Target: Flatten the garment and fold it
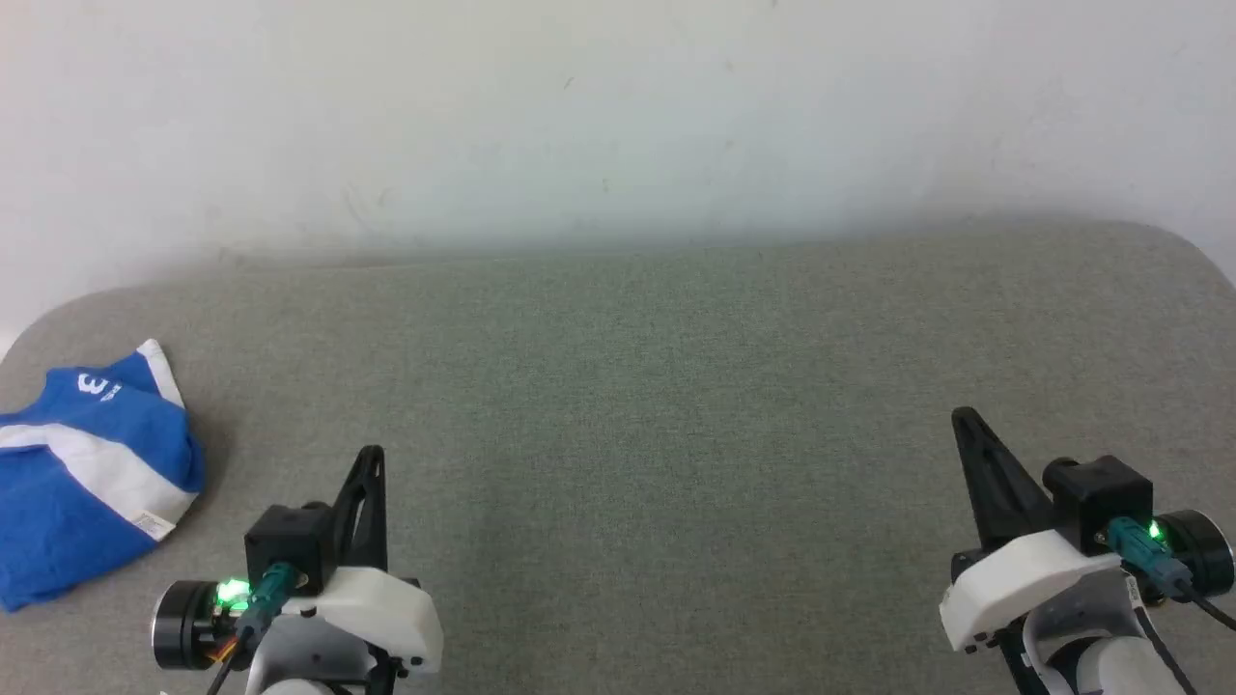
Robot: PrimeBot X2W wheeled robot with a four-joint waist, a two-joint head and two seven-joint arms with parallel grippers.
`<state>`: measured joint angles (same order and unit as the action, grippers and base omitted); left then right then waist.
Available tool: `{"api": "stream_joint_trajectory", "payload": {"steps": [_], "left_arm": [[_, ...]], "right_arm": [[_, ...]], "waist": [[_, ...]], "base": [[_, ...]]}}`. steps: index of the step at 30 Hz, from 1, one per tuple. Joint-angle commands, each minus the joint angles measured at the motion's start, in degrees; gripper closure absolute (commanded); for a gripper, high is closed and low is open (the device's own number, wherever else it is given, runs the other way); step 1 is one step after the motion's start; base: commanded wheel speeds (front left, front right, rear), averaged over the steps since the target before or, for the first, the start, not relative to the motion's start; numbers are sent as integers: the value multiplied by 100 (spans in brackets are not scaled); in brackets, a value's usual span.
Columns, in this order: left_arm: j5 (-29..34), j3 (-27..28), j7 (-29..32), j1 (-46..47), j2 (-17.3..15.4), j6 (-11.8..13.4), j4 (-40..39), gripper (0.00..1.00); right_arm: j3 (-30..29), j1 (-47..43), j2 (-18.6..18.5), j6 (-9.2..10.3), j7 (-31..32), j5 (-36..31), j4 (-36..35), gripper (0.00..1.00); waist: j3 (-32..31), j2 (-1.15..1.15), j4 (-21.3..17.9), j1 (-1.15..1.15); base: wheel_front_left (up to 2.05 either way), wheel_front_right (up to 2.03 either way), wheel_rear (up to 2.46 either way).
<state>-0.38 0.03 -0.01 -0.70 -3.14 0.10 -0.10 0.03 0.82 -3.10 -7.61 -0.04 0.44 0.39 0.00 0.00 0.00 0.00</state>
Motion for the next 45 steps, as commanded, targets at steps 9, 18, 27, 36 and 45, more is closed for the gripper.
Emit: {"api": "stream_joint_trajectory", "payload": {"steps": [9, 18, 27, 36, 45], "left_arm": [[38, -3, 1, 70, 26, -10, 10, 100], [-1, -1, -3, -2, -1, 1, -1, 0], [7, -56, -95, 13, -1, 114, -12, 0], [24, -144, -203, 47, -21, 261, -62, 0], [6, -221, -311, 93, -50, 425, -95, 0]], "right_arm": [[-3, -82, 23, 12, 4, -44, -39, 100], [-2, 1, 0, 0, -3, 2, 3, 0], [-93, -14, -2, 1, -95, 73, -38, 0], [-151, -31, 0, 2, -203, 203, -131, 0], [-210, -48, 2, 2, -310, 271, -200, 0]], "waist": [[0, 0, 0, 0], [0, 0, 0, 0], [11, 0, -1, 0], [42, 0, 28, 0], [94, 0, 211, 0]], "base": [[0, 0, 0], [0, 0, 0], [0, 0, 0], [0, 0, 0], [0, 0, 0]]}}
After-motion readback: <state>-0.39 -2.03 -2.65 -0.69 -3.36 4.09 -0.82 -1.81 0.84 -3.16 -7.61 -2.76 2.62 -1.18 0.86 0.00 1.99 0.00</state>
